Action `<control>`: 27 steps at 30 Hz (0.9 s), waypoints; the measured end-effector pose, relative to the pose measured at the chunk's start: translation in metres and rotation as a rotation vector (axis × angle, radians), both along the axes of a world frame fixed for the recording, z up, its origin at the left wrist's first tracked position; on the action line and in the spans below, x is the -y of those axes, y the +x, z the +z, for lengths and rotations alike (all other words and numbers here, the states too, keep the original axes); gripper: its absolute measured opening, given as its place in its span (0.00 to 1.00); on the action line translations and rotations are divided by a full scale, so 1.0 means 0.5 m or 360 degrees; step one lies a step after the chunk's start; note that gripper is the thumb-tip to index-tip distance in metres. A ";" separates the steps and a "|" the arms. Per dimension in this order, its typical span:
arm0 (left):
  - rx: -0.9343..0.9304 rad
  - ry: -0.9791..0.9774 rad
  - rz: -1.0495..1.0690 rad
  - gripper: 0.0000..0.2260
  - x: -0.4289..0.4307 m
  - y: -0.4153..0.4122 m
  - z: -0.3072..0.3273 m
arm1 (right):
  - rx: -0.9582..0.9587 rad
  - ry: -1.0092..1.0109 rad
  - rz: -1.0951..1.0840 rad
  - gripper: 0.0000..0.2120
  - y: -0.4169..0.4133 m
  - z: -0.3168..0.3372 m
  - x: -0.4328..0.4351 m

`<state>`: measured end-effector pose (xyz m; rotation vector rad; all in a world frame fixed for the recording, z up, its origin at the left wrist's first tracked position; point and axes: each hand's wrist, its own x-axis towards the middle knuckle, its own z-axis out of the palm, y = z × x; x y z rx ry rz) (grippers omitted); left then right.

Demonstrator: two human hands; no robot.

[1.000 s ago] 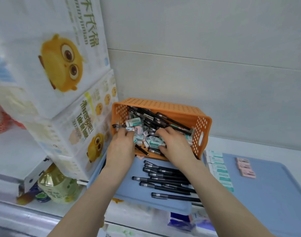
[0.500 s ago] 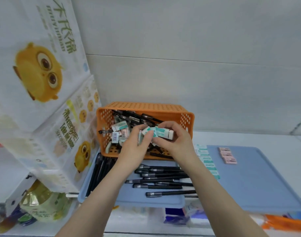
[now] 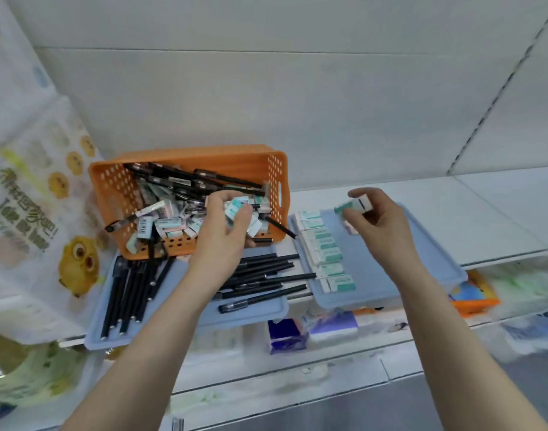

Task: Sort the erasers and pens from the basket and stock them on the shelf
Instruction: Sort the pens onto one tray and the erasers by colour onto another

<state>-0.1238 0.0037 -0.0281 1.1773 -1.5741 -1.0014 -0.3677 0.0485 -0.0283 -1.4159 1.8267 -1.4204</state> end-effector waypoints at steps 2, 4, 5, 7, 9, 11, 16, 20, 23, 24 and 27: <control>-0.0130 0.0050 -0.0039 0.10 -0.005 -0.009 0.000 | -0.0135 0.0083 0.0083 0.12 -0.026 0.003 -0.007; -0.0143 0.0041 -0.0052 0.10 -0.015 -0.021 -0.004 | -0.0453 0.0154 0.0224 0.12 -0.045 0.003 -0.020; -0.0135 0.0030 -0.0052 0.10 -0.022 -0.030 -0.005 | -0.0665 0.0201 0.0289 0.11 -0.052 -0.002 -0.025; -0.0142 0.0027 -0.0043 0.10 -0.033 -0.051 -0.011 | -0.1070 0.0299 0.0420 0.10 -0.054 -0.019 -0.032; -0.0150 0.0054 -0.0040 0.10 -0.040 -0.071 -0.019 | -0.1275 0.0372 0.0546 0.08 -0.047 -0.039 -0.036; -0.0123 0.0087 -0.0041 0.10 -0.045 -0.086 -0.030 | -0.1283 0.0418 0.0639 0.08 -0.041 -0.048 -0.040; -0.0154 0.0137 -0.0013 0.11 -0.061 -0.107 -0.046 | -0.1198 0.0472 0.0724 0.11 -0.051 -0.046 -0.043; -0.0235 0.0207 0.0017 0.10 -0.073 -0.115 -0.048 | -0.1222 0.0460 0.0653 0.11 -0.045 -0.049 -0.044; -0.0232 0.0218 0.0023 0.08 -0.083 -0.112 -0.050 | -0.1150 0.0405 0.0623 0.09 -0.030 -0.057 -0.041; -0.0231 0.0226 0.0024 0.08 -0.086 -0.110 -0.050 | -0.1139 0.0386 0.0622 0.09 -0.024 -0.060 -0.039; -0.0163 0.0238 0.0000 0.09 -0.090 -0.102 -0.051 | -0.1209 0.0396 0.0602 0.10 -0.012 -0.067 -0.034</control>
